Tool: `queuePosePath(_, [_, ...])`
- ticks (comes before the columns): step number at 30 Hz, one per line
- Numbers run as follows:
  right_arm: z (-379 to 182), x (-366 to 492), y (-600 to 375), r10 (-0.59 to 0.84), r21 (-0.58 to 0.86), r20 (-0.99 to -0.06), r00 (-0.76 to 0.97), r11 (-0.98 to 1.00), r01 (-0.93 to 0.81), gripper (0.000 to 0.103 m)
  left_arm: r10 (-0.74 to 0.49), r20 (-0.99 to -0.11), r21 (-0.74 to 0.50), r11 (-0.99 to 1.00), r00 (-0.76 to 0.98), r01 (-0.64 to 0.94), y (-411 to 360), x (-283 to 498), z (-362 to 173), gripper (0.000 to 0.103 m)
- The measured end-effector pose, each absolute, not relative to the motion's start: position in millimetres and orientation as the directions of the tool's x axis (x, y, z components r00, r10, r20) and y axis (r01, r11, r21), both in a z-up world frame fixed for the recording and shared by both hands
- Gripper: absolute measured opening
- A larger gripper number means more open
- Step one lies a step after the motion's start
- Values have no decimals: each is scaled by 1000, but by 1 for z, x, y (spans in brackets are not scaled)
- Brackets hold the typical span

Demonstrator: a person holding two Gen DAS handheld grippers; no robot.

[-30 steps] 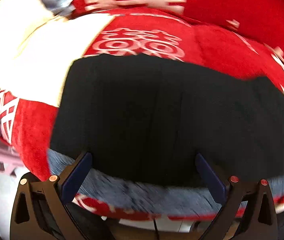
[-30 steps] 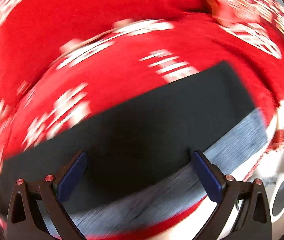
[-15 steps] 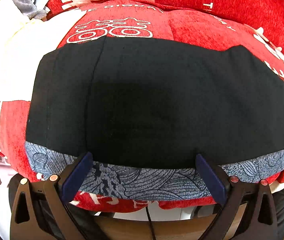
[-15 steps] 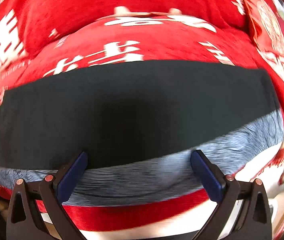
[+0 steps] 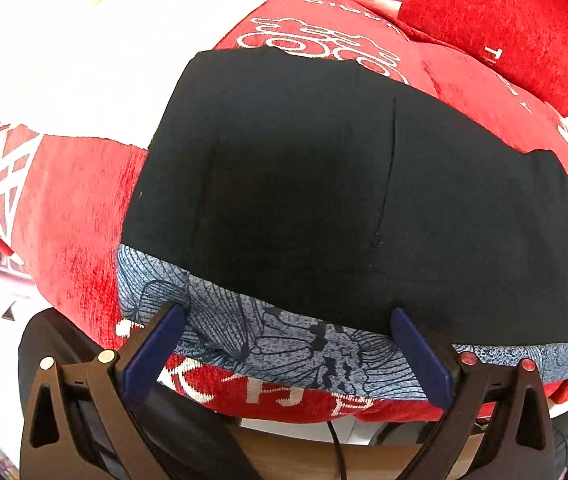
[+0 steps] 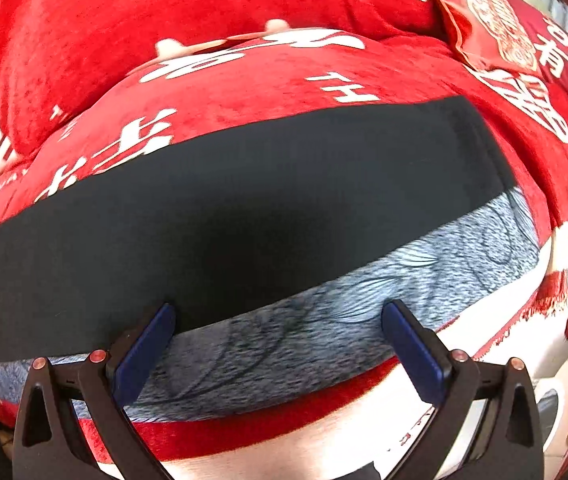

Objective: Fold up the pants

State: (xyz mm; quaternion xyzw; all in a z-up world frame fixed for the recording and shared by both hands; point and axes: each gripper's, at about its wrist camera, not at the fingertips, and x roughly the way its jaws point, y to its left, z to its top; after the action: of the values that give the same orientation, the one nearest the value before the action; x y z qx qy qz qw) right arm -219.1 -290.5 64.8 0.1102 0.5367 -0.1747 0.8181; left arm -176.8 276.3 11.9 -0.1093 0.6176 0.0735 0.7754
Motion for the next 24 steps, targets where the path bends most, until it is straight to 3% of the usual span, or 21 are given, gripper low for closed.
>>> queuePosePath(11, [75, -204, -343, -258, -4, -910, 324, 787, 616, 103, -15, -976, -73, 962, 219, -262, 278, -175, 12, 103])
queuePosePath(24, [76, -149, -398, -344, -20, -895, 283, 666, 746, 103, 6, -982, -48, 960, 191, -275, 277, -172, 13, 103])
